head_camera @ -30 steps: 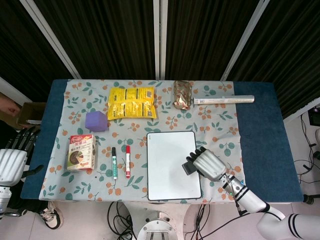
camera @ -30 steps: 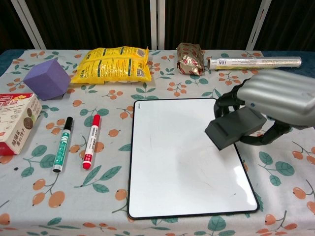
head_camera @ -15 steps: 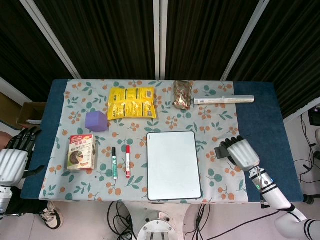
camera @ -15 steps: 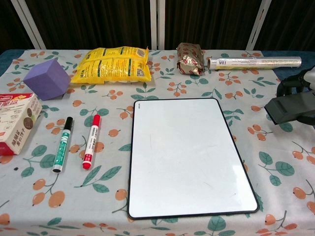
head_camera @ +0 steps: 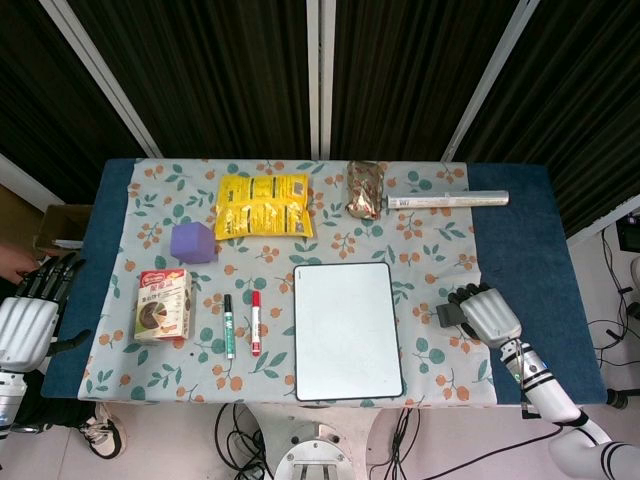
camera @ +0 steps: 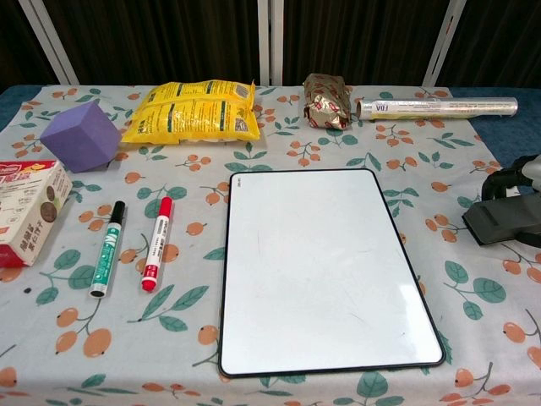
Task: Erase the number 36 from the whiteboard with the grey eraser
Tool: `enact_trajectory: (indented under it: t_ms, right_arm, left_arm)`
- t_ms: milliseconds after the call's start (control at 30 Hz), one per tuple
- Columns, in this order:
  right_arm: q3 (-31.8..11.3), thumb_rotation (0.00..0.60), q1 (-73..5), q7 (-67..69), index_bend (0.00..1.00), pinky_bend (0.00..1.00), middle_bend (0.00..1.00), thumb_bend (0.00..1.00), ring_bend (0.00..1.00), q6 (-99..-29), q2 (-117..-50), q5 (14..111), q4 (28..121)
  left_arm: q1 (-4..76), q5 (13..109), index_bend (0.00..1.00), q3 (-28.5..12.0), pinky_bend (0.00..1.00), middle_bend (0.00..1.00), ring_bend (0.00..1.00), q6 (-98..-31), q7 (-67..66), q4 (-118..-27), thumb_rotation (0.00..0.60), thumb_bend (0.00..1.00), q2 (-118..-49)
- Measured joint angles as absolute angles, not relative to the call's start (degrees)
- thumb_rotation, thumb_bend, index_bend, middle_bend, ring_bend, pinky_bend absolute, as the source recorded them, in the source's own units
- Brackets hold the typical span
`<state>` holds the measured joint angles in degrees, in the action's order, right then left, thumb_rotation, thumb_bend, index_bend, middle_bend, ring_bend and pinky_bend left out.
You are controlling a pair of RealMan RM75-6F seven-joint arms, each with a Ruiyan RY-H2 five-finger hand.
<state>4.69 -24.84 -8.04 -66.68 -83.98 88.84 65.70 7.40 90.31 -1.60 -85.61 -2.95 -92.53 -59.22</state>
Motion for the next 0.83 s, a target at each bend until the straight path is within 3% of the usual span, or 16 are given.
enact_trajectory:
  t_ms: [167,367,700,833]
  right_arm:
    - [3.74,0.600,-24.36,-9.81,0.00,0.00,0.00,0.13,0.00,-65.44,-82.49,86.57,69.97]
    - [3.23,0.600,-22.62,-9.26,0.00,0.00,0.00,0.12,0.00,-69.62,-80.74,87.35,72.64]
    - [1.54,0.600,-12.10,-9.83,0.00,0.00,0.00,0.12,0.00,-88.50,-73.18,87.21,82.11]
    - [-0.06,0.600,-7.93,-10.63,0.00,0.00,0.00,0.12,0.00,-92.27,-69.77,84.19,85.61]
  left_arm:
    - [7.39,90.41,0.04,-1.51,0.18,0.05,0.06,-85.61,-2.94,-92.53,0.600,0.00,-59.30]
    - [7.30,90.48,0.04,-1.49,0.18,0.05,0.06,-85.83,-2.78,-92.36,0.600,0.00,-59.38]
    - [7.35,90.46,0.04,-1.85,0.18,0.05,0.06,-86.25,-2.38,-92.12,0.600,0.00,-59.45]
    - [7.53,90.25,0.04,-2.03,0.18,0.05,0.06,-86.06,-2.22,-91.97,0.600,0.00,-59.36]
